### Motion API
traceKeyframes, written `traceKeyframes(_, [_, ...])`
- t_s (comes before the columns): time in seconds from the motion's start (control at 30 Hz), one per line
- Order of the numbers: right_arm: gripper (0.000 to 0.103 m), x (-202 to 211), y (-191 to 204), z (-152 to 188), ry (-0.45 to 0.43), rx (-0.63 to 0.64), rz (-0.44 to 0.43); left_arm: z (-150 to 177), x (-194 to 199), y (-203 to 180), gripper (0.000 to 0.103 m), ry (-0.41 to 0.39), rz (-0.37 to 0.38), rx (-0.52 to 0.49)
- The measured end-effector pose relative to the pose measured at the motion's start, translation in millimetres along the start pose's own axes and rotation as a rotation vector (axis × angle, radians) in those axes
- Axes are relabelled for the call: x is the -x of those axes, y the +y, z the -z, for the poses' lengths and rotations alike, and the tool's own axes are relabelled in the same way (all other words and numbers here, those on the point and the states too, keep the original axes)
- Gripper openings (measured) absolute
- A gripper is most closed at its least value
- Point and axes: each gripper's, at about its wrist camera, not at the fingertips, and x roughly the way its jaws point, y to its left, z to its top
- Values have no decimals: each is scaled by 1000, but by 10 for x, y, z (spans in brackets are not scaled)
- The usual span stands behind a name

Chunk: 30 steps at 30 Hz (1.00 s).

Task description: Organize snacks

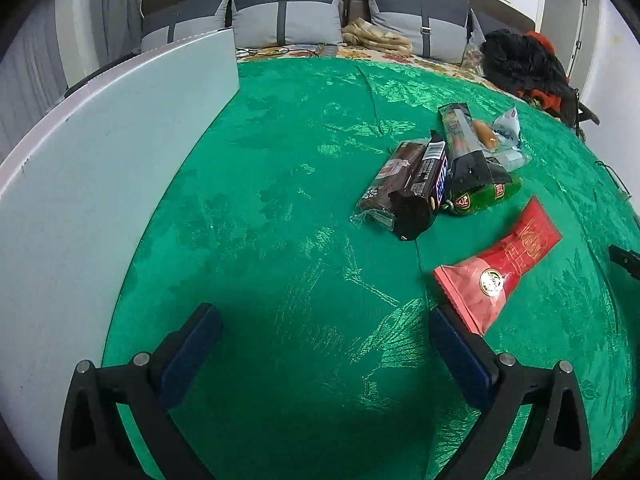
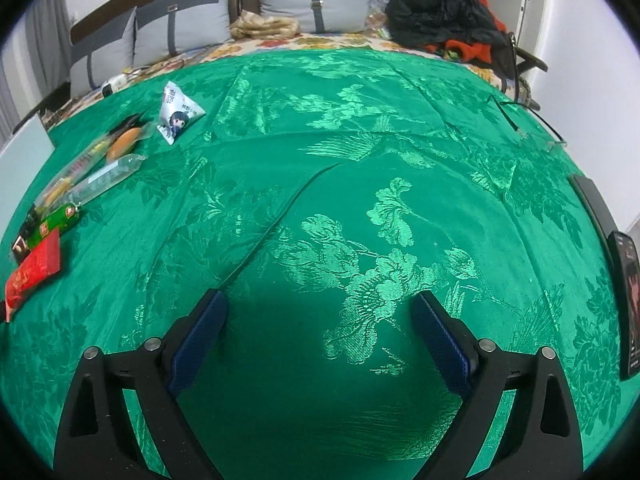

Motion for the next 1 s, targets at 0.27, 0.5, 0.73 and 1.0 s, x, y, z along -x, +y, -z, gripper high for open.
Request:
traceKeyframes(0.27, [96, -5, -4, 0, 0, 0, 0, 7, 14, -5, 103, 3, -9, -6])
traceKeyframes(0.5, [96, -6, -4, 0, 0, -1, 1, 6, 13, -5, 103, 3, -8, -5])
traceKeyframes(0.73, [96, -6, -5, -1, 0, -2, 0, 7, 11, -9, 103, 3, -9, -6])
traceKeyframes(1.0, [97, -8, -3, -1, 0, -2, 0, 8, 12, -9, 103, 3, -9, -5])
